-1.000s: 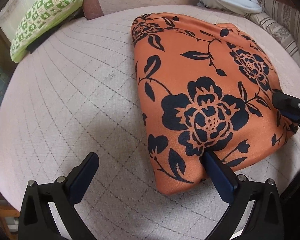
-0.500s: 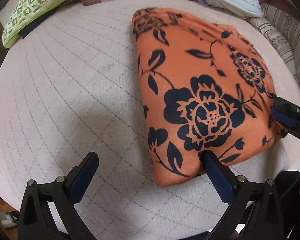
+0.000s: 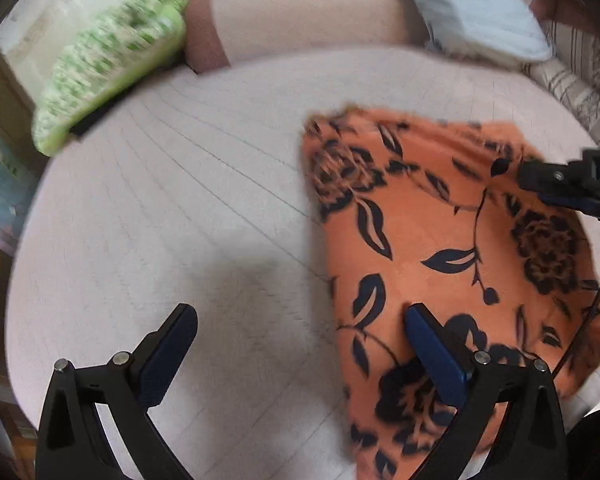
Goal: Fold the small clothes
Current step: 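Release the blouse edge with the right gripper and pull both grippers back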
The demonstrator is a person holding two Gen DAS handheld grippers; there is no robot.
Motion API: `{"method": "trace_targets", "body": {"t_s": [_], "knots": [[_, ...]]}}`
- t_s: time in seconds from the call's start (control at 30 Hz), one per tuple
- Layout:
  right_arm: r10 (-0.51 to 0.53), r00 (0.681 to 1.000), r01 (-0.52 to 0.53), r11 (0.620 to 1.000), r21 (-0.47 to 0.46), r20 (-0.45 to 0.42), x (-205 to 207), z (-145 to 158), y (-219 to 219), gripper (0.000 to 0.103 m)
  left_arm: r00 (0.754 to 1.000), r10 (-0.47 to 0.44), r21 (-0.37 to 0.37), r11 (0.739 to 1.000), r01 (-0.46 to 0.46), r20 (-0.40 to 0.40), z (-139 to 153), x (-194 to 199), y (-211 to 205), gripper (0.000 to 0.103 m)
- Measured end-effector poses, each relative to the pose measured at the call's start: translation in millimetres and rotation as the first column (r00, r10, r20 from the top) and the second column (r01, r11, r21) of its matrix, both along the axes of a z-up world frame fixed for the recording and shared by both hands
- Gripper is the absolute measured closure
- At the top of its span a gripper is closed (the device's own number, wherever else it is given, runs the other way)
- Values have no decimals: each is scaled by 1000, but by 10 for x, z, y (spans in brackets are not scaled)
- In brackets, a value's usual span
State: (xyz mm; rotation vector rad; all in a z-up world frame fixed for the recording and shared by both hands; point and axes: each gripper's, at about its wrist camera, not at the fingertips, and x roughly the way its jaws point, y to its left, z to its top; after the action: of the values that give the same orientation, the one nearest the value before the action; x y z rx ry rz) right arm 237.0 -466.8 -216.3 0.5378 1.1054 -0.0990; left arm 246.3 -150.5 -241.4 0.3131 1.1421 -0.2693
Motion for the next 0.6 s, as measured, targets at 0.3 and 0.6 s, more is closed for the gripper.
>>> {"method": "trace_targets", "body": {"t_s": [0.3,0.6], "knots": [[28,997,-28,1000,-13,68,27,-153,24,55,992,34,-73,997,-26,117,175,7,87,0],[-14,957,7,1000,24,290,-558,325,-50,40,957,67,-152,988,-24,282,969,-358,247,0]]}}
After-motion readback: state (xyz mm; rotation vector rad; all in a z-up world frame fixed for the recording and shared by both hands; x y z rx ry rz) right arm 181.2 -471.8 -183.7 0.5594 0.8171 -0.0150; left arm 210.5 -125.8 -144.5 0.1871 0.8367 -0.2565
